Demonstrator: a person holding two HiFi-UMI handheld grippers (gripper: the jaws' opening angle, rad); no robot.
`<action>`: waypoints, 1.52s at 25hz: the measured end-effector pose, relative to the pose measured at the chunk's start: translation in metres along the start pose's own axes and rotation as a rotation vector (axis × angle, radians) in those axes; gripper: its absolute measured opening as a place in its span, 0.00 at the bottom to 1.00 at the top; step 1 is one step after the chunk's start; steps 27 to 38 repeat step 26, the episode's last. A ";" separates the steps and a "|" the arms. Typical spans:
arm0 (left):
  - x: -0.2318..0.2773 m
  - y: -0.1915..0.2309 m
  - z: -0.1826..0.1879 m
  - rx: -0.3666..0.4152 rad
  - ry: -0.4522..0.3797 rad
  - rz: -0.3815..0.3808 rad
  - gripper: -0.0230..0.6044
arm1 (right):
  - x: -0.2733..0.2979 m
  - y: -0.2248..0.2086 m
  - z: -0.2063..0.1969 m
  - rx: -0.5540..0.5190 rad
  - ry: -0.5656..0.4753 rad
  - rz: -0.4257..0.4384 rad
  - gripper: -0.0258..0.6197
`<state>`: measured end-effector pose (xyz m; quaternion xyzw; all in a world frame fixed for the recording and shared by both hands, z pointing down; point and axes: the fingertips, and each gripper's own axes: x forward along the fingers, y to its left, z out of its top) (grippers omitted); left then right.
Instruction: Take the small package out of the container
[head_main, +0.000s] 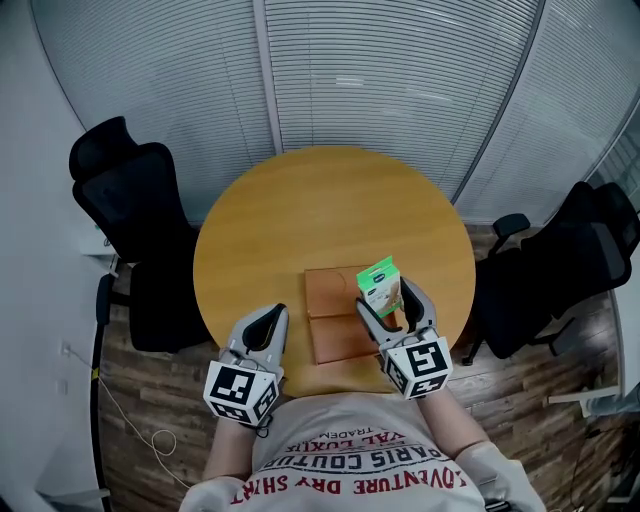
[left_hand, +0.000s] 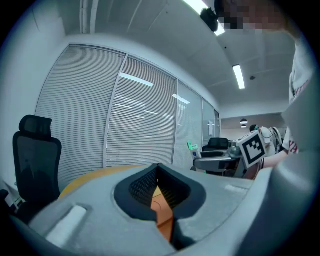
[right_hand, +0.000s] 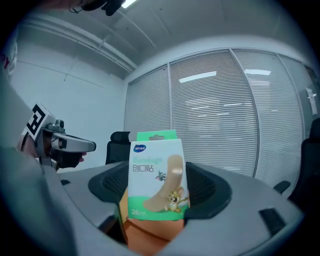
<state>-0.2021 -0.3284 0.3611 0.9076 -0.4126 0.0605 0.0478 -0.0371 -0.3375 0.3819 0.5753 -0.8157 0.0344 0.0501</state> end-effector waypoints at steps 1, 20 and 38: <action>-0.001 0.000 0.002 -0.006 -0.005 -0.002 0.05 | 0.000 0.000 0.001 -0.003 0.000 -0.003 0.59; -0.006 0.010 -0.004 0.011 -0.005 0.023 0.05 | 0.002 0.015 -0.014 -0.029 0.053 0.013 0.59; 0.002 0.010 -0.008 0.003 0.005 0.019 0.05 | 0.006 0.010 -0.020 -0.016 0.072 0.012 0.59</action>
